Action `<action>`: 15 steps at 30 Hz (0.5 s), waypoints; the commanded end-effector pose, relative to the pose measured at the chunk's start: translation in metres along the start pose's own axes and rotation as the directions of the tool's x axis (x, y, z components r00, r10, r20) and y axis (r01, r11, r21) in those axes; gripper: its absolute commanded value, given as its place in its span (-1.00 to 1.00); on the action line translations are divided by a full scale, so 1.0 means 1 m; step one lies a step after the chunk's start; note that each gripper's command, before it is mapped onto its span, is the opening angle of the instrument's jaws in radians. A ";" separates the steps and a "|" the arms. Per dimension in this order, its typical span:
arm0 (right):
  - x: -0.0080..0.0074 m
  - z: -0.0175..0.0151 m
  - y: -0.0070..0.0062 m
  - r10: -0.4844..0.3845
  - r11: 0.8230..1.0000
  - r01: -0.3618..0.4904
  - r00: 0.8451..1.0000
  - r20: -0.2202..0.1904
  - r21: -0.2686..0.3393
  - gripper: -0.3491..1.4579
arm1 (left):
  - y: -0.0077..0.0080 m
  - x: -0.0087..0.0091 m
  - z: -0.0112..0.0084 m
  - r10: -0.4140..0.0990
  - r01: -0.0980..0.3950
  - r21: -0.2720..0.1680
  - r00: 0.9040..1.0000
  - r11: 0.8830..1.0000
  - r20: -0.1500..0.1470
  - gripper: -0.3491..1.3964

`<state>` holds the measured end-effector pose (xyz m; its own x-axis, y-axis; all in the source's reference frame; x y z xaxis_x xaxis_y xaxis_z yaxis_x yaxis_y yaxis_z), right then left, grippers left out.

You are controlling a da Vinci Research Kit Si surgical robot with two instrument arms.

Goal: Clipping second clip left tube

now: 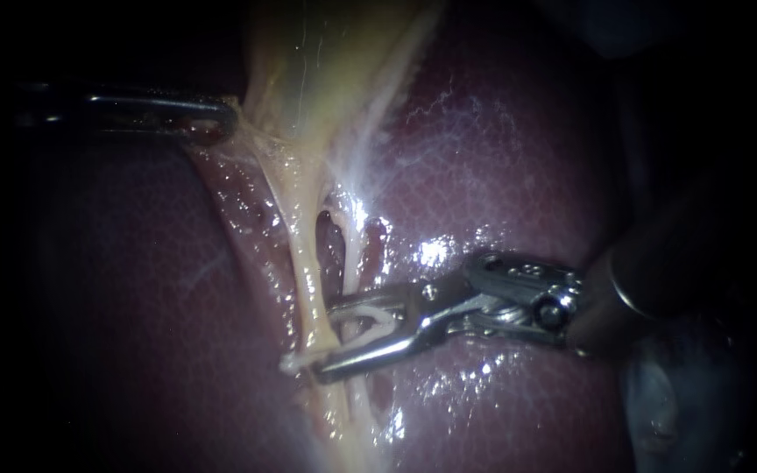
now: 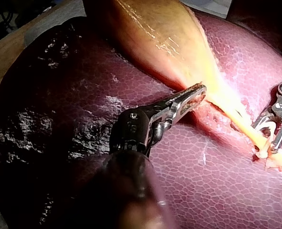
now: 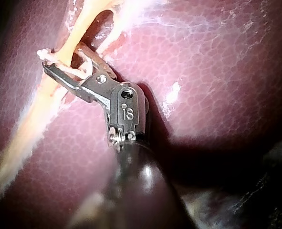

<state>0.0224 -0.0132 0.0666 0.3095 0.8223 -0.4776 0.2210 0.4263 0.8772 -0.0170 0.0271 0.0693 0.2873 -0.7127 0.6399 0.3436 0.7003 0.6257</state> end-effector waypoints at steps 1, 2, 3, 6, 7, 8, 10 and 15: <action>0.0003 0.0001 -0.0002 0.003 1.000 -0.003 1.000 -0.010 0.010 -0.10 | 0.0000 0.0000 0.0000 0.000 0.000 0.000 1.000 1.000 0.000 -1.00; 0.0004 0.0003 -0.0004 0.014 1.000 -0.014 1.000 -0.018 0.021 -0.10 | 0.0000 0.0000 0.0000 0.000 0.000 0.000 1.000 1.000 0.000 -1.00; 0.0006 0.0004 -0.0005 0.020 0.999 -0.019 1.000 -0.023 0.029 -0.10 | 0.0000 0.0000 0.0000 0.000 0.000 0.000 1.000 1.000 0.000 -1.00; 0.0013 0.0009 -0.0013 0.033 0.998 -0.031 0.998 -0.046 0.052 -0.10 | 0.0000 0.0000 0.0000 0.000 0.000 0.000 1.000 1.000 0.000 -1.00; 0.0015 0.0010 -0.0016 0.034 0.998 -0.031 0.998 -0.054 0.058 -0.10 | 0.0000 0.0000 0.0000 0.000 0.000 0.000 1.000 1.000 0.000 -1.00; 0.0019 0.0010 -0.0021 0.042 0.997 -0.038 0.997 -0.064 0.066 -0.10 | 0.0000 0.0000 0.0000 0.000 0.000 0.000 1.000 1.000 0.000 -1.00; 0.0026 0.0011 -0.0029 0.046 0.996 -0.040 0.996 -0.075 0.076 -0.11 | 0.0000 0.0000 0.0000 0.000 0.000 0.000 1.000 1.000 0.000 -1.00; 0.0046 0.0011 -0.0049 0.057 0.994 -0.046 0.993 -0.105 0.103 -0.11 | 0.0000 0.0000 0.0000 0.000 0.000 0.000 1.000 1.000 0.000 -1.00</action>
<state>0.0238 -0.0119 0.0597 0.2202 0.8820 -0.4166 0.3038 0.3438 0.8885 -0.0170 0.0272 0.0693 0.2872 -0.7126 0.6401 0.3436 0.7004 0.6256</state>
